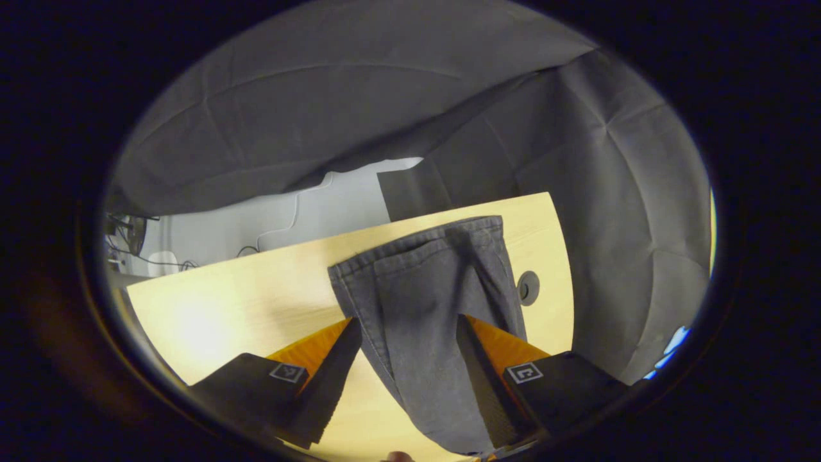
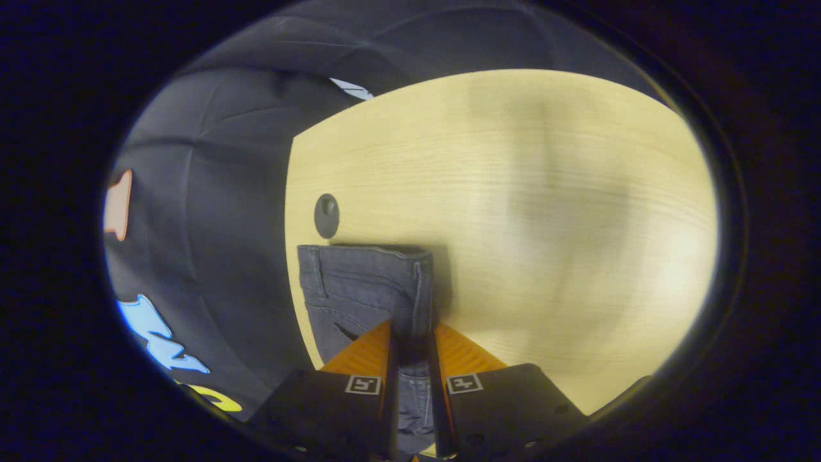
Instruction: Grasp the waist and the cuffs of the jeans and fold them to make the two legs overlap; first hold the waist and fold one-third of the jeans toward the cuffs, then hold the cuffs and fold the remaining one-third in the same direction to finish folding.
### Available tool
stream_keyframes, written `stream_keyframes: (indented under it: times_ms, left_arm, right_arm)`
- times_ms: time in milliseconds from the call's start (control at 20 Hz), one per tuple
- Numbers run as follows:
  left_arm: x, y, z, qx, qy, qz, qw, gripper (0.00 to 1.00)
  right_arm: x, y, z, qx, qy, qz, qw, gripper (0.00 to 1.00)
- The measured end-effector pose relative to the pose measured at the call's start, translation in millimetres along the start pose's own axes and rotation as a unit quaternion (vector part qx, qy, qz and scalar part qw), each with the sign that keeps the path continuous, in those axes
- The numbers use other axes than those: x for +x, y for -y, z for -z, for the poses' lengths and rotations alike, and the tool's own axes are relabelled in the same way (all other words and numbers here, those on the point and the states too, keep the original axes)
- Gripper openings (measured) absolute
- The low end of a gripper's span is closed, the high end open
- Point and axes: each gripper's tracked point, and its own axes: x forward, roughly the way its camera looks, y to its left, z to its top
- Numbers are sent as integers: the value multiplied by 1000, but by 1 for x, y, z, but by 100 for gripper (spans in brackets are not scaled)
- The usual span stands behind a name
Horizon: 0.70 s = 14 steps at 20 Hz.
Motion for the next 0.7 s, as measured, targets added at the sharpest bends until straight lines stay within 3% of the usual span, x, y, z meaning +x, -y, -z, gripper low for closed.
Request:
stream_keyframes:
  times_ms: [100,150,250,300,350,400,450,600,700]
  left_arm:
    - [2,-3,2,-1,-5,1,1000,98]
    - [2,-5,3,1,-5,1,1000,93]
    - [3,-6,3,0,-6,3,1000,93]
    - [3,-6,5,-2,-8,5,1000,98]
    - [5,-7,5,-5,-9,8,1000,98]
    - [6,-7,7,-8,-10,13,1000,93]
    - [9,-6,6,-14,-3,18,1000,98]
    - [11,-5,5,-30,4,26,999,98]
    - [10,-6,10,-42,-2,31,999,98]
  right_arm:
    - [-15,-19,0,-49,21,-18,998,17]
    - [-21,-29,3,-75,31,-26,996,20]
    - [-34,-51,9,-124,49,-44,990,20]
    - [-40,-64,15,-149,55,-58,986,14]
    - [-46,-77,22,-173,62,-70,980,18]
    - [-53,-90,29,-198,68,-82,974,17]
    - [-62,-101,40,-224,74,-92,967,16]
    - [-83,-134,72,-301,87,-125,941,16]
    - [-90,-151,96,-318,88,-160,930,16]
